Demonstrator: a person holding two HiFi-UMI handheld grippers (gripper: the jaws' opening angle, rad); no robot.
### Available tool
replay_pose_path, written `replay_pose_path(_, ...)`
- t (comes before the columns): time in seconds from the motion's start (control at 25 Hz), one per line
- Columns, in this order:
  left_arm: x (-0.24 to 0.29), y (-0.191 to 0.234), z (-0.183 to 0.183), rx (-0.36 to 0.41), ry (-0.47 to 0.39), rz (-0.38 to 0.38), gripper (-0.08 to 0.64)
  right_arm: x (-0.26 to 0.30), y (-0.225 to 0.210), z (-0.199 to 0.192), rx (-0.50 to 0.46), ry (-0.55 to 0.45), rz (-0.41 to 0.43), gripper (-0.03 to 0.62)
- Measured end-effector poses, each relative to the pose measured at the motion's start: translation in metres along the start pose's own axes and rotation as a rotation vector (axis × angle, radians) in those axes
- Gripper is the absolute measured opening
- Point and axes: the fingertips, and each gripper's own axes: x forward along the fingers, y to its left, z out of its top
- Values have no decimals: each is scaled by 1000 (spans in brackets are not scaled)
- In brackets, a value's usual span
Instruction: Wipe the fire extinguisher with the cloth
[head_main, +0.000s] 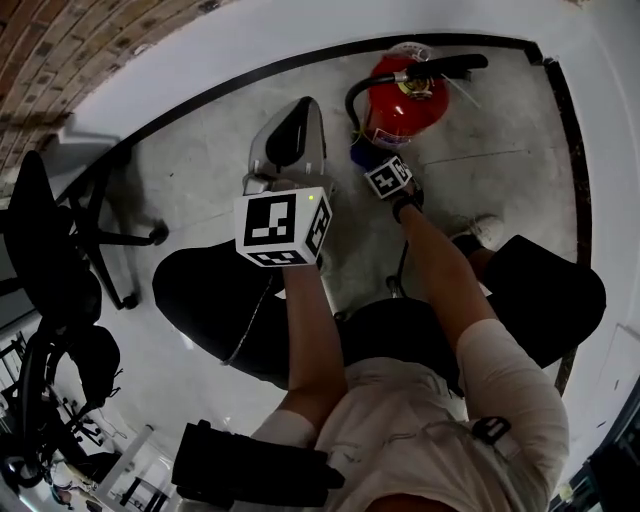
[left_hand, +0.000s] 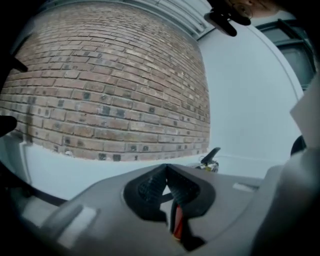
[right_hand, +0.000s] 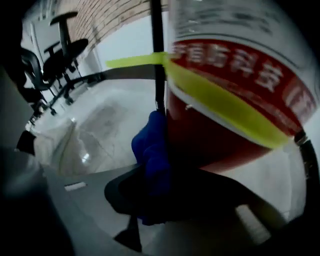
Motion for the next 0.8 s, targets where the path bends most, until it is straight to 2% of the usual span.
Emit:
replay_pose_path(0.08, -1, 8, 4, -24, -4, 17, 0, -11, 7, -6, 174, -9, 144, 81)
replay_pose_path(0.16, 1, 6, 13, -38, -27, -1, 0, -39, -1, 9, 297, -139, 175, 81)
replay_pose_path(0.28, 8, -4, 31, -23, -62, -42, 0, -140, -3, 72, 366, -463, 130, 83)
replay_pose_path(0.36, 7, -6, 43, -19, -80, -52, 0, -218, 5, 101, 436, -702, 63, 84)
replay_pose_path(0.44, 5, -8, 54, -23, -103, -65, 0, -292, 16, 131, 472, -937, 40, 84)
replay_pose_path(0.52, 2, -7, 64, -37, -134, -70, 0, -347, 20, 165, 460, -1110, 50, 84)
replay_pose_path(0.56, 0, -5, 67, -50, -148, -71, 0, -368, 15, 180, 484, -1177, 43, 86)
replay_pose_path(0.68, -1, -7, 62, -68, -141, -88, 0, -401, -14, 197, 666, -1299, 7, 86)
replay_pose_path(0.76, -1, -12, 52, -56, -116, -106, 0, -393, -28, 182, 769, -1291, -34, 86)
replay_pose_path(0.8, -1, -15, 49, -54, -112, -114, 0, -385, -31, 173, 780, -1296, -54, 86)
